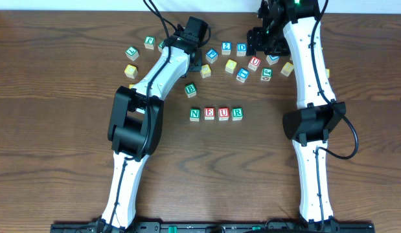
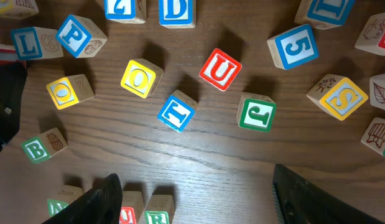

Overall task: Spell out NEURIPS
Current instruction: 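Lower the left gripper and close it on the red I block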

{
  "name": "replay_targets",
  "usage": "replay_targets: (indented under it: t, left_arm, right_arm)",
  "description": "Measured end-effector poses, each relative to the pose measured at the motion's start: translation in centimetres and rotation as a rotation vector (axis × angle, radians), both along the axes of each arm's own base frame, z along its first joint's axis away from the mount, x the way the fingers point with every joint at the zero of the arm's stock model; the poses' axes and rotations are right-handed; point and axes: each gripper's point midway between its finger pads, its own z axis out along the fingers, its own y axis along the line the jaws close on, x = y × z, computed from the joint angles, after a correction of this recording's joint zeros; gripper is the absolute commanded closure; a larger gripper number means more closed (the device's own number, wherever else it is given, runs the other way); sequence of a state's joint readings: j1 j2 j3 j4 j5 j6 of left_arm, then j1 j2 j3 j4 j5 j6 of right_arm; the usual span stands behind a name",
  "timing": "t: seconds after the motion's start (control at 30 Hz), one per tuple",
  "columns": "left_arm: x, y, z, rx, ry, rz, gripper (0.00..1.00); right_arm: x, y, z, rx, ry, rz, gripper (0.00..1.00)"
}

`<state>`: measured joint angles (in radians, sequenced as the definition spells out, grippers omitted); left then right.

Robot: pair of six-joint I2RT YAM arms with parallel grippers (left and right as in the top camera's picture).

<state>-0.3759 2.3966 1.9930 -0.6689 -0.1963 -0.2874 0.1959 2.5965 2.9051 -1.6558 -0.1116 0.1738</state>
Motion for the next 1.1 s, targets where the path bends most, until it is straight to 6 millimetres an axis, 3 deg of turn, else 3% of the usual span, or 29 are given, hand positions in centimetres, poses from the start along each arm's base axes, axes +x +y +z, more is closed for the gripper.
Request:
replay_targets:
  t: [0.63,1.1]
  left_arm:
    - [0.9,0.2,0.3,-0.009,-0.03,-0.003,0.47]
    - [1.9,4.1,0.3,-0.006,-0.028,0.059,0.47]
  right_arm:
    - [-0.2,0.0,0.0,-0.002,0.009,0.0,0.29]
    - [-0.2,0.0,0.0,-0.001,0.007,0.0,0.27]
